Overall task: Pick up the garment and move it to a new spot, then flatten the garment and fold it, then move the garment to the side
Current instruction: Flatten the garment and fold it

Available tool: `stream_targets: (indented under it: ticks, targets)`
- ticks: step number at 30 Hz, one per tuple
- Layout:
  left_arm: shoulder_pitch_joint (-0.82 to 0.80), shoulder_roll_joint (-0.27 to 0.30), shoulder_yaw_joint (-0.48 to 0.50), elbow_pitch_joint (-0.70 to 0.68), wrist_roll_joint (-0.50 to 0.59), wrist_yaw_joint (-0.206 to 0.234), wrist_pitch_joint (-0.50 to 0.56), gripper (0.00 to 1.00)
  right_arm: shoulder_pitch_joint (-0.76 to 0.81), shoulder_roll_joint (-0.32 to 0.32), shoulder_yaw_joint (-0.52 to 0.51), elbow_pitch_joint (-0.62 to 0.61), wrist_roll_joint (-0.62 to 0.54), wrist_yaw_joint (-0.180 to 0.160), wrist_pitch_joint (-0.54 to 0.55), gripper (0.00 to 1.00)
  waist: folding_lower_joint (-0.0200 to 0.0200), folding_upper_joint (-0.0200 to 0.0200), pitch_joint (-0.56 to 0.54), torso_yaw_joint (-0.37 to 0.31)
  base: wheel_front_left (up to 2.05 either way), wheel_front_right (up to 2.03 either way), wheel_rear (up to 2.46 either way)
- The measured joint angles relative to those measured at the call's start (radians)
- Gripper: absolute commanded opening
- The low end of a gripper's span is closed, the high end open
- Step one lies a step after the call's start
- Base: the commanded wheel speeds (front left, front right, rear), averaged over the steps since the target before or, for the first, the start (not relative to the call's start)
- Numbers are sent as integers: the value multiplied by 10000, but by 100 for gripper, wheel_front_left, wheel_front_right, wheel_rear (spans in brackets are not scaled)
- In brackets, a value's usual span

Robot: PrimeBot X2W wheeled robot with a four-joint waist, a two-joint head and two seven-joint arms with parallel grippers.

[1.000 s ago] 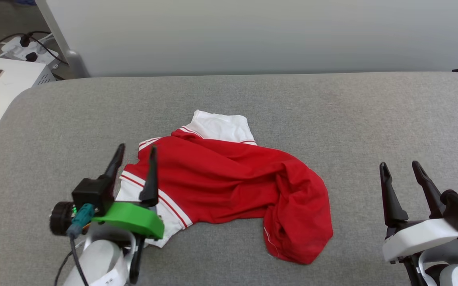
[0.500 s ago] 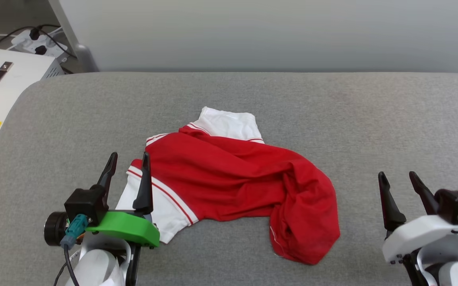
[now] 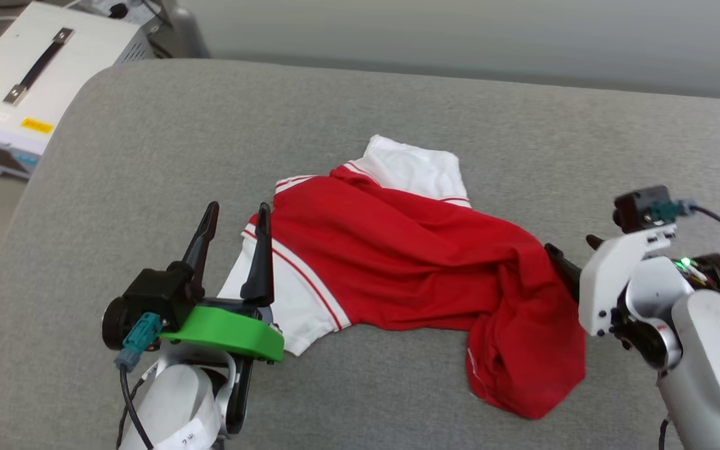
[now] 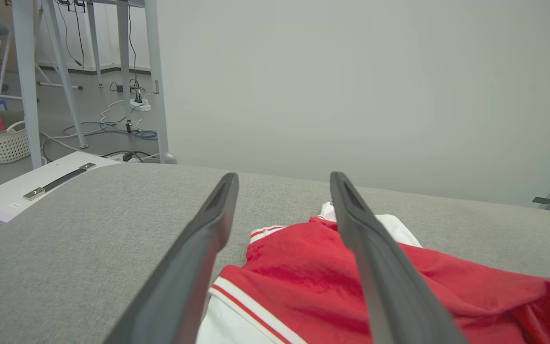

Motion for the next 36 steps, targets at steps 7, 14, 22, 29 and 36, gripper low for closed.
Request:
stream_targets:
  ticks: [7,14,22,29,36]
  targets:
    - [-83,-412,224,-38,199,-351,0,100,-1611,-955,2222,1126,1185,0,1551,100,0,0,468,603,0,0,0]
    - [-104,-694,466,171,433,-602,2,100,-2262,-1223,3275,2788,2439,-10,2736,100,0,0,783,1071,0,0,0]
    - [-76,-838,786,297,594,-761,0,100,-2488,-1193,3607,3177,3595,-12,3430,0,0,0,623,1050,0,0,0]
    - [220,-851,1089,472,811,-855,2,100,-2009,-1149,2807,3001,3958,4,1921,0,0,0,151,631,0,0,0]
    - [751,-821,1379,499,869,-917,2,100,-353,-1482,1745,1910,3319,2,1024,0,0,0,-361,-60,0,0,0]
